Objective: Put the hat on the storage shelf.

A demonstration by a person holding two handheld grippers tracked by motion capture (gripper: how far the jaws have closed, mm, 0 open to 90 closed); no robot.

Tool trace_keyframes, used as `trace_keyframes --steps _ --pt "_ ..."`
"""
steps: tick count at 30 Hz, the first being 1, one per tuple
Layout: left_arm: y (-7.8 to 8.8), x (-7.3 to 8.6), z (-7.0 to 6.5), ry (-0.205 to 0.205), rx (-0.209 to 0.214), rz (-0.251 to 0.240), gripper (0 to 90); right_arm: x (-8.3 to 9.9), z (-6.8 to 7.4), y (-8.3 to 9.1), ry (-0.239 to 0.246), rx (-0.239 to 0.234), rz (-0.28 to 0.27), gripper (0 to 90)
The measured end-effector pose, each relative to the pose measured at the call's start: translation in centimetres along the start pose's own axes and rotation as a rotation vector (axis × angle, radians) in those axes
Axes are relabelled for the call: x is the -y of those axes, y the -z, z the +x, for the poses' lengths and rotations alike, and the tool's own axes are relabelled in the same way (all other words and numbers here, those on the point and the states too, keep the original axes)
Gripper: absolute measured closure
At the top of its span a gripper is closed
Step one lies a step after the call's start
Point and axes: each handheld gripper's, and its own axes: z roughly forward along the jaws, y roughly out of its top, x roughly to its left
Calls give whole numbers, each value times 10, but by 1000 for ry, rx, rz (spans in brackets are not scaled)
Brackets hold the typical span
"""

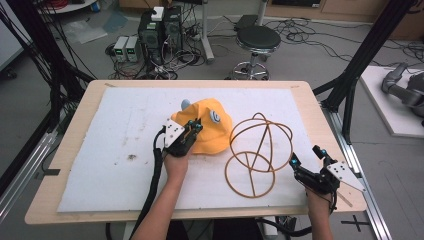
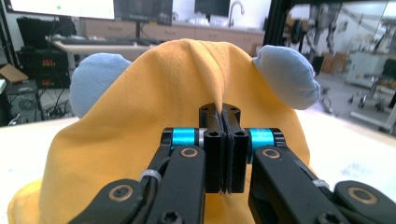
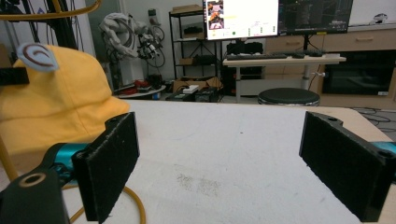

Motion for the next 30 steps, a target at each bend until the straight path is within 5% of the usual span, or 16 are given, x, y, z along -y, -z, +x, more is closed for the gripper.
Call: trace_keyframes --steps 15,27,30 --pt "29 -46 16 48 -6 -156 883 -1 2 -1 5 -5 1 118" --pt "48 -92 8 55 38 -275 883 -1 2 0 3 -3 -3 118" --pt "54 -110 1 57 75 -317 883 -1 2 0 4 -2 -4 118"
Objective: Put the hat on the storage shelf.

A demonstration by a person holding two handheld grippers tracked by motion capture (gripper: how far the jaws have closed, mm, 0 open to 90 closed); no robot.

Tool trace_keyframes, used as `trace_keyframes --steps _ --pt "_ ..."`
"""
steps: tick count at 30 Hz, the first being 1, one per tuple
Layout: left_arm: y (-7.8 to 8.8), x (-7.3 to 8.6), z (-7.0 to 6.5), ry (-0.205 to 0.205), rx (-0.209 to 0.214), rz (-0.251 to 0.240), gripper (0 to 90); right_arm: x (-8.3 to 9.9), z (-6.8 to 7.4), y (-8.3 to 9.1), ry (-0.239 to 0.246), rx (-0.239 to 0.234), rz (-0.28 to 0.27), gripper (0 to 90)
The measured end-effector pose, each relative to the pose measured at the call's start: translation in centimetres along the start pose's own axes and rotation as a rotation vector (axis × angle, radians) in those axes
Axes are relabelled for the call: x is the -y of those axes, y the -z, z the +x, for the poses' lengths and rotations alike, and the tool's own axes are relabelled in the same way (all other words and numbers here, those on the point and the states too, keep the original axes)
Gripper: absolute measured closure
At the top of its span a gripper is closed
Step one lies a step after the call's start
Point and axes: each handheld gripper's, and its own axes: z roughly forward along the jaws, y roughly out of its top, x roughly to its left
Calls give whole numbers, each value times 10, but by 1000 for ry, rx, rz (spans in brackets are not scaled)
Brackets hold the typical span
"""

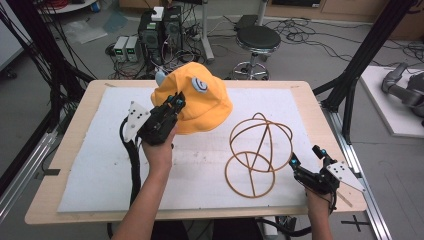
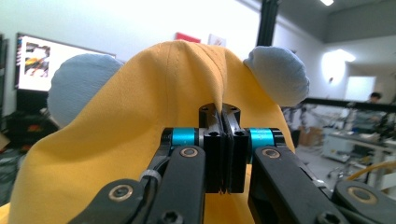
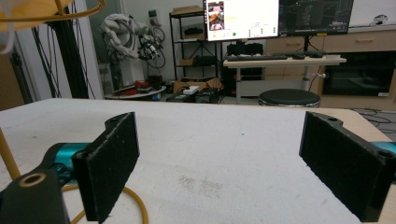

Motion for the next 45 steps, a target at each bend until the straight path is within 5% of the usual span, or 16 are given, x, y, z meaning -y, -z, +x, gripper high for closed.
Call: trace_keyframes --steps 6,13,21,30,45 --pt "-2 -21 -18 -7 61 -40 883 0 0 0 -2 0 0 118" --pt "-6 -49 -57 -6 196 -85 883 0 -2 1 -9 6 -5 118" --pt "-8 -61 -92 -16 300 -100 882 0 -3 1 -11 8 -4 118" --pt "-19 -37 -116 -52 353 -35 882 0 -4 2 -18 15 -4 118" --pt "-26 -6 -136 -72 410 57 882 0 -6 3 -11 15 -9 118"
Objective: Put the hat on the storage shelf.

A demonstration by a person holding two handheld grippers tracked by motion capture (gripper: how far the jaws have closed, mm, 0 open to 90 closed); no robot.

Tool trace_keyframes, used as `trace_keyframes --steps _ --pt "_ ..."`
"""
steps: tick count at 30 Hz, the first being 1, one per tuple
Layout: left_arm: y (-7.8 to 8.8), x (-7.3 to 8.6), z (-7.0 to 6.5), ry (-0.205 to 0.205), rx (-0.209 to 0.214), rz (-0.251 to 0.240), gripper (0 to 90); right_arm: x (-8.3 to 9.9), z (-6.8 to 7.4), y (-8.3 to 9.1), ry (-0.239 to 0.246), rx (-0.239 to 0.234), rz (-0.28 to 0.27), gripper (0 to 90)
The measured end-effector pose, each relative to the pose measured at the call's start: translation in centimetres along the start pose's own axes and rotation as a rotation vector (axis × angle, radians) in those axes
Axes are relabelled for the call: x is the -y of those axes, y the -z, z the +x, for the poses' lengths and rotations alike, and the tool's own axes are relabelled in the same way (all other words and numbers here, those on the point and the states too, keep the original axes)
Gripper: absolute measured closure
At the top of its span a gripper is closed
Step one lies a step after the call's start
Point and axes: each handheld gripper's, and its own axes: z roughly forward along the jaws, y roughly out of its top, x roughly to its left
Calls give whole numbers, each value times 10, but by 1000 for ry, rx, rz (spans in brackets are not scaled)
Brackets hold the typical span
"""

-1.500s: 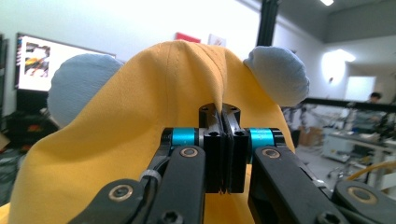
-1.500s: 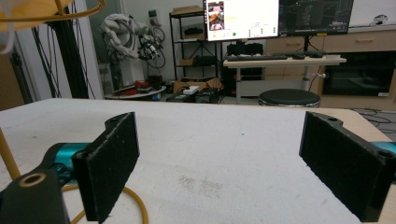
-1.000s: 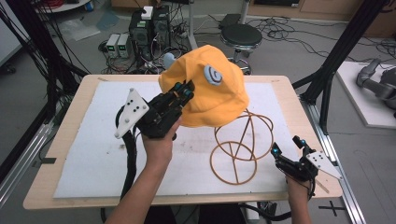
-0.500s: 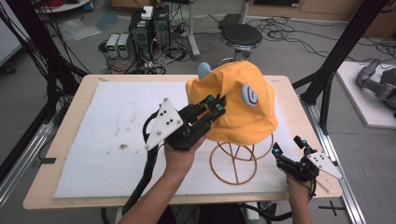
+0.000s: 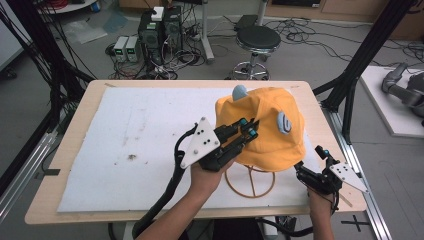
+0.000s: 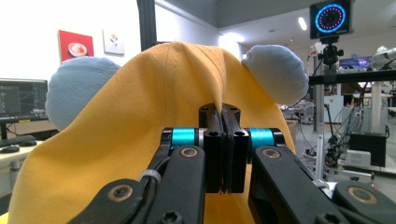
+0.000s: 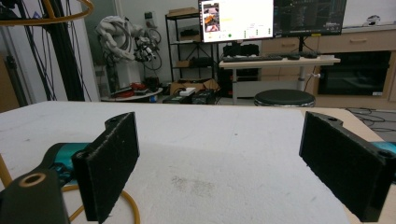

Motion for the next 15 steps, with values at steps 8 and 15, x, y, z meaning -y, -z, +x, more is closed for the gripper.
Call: trace_keyframes --steps 8,15 --pt "1 20 -5 15 12 28 881 0 0 -1 2 2 2 118" --pt "4 29 -6 -4 12 33 850 0 1 -1 2 -1 4 119"
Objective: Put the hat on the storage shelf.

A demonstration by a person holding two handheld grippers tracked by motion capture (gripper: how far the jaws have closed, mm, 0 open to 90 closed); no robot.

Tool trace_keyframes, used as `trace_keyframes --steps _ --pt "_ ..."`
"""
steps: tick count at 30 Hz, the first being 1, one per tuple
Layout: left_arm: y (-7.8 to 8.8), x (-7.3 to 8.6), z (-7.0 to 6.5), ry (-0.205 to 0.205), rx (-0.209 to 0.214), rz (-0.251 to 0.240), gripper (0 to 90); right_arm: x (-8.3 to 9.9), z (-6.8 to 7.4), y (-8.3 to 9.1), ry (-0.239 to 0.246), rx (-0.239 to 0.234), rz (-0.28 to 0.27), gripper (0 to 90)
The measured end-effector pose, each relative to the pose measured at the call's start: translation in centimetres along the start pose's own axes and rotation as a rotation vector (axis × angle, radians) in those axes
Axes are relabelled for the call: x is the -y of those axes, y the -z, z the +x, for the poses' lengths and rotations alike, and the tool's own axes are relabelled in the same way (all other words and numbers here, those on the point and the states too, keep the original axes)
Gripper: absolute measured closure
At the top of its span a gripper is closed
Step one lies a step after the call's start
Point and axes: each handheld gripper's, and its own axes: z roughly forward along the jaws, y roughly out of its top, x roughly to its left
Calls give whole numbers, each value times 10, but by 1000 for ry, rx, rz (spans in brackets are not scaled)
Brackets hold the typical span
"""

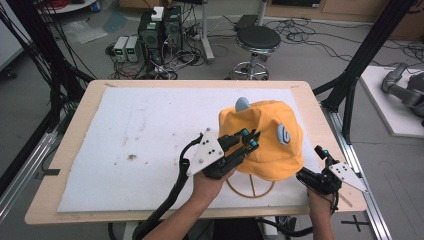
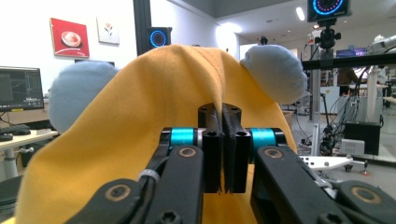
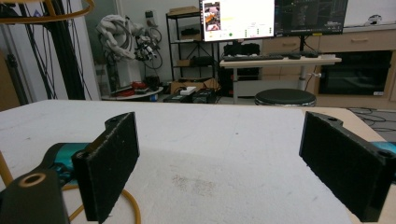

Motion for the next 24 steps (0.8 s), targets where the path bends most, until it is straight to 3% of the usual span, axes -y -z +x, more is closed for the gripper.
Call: trace_keyframes --steps 3,9,12,14,18,24 --pt "2 1 2 2 -4 5 768 0 0 0 -3 1 1 118" --pt "7 -2 6 0 -41 -10 475 0 1 0 -3 -3 4 119" --pt "15 -5 9 -17 -73 -36 339 0 0 0 3 -5 -4 118" --pt "27 -10 16 -31 -125 -47 253 0 0 1 -7 -6 -3 118" --pt "43 -16 28 -54 -174 -48 202 0 0 1 -9 -8 -11 118" --pt "89 -26 62 -76 -303 -39 186 0 2 -1 -1 -16 -9 118"
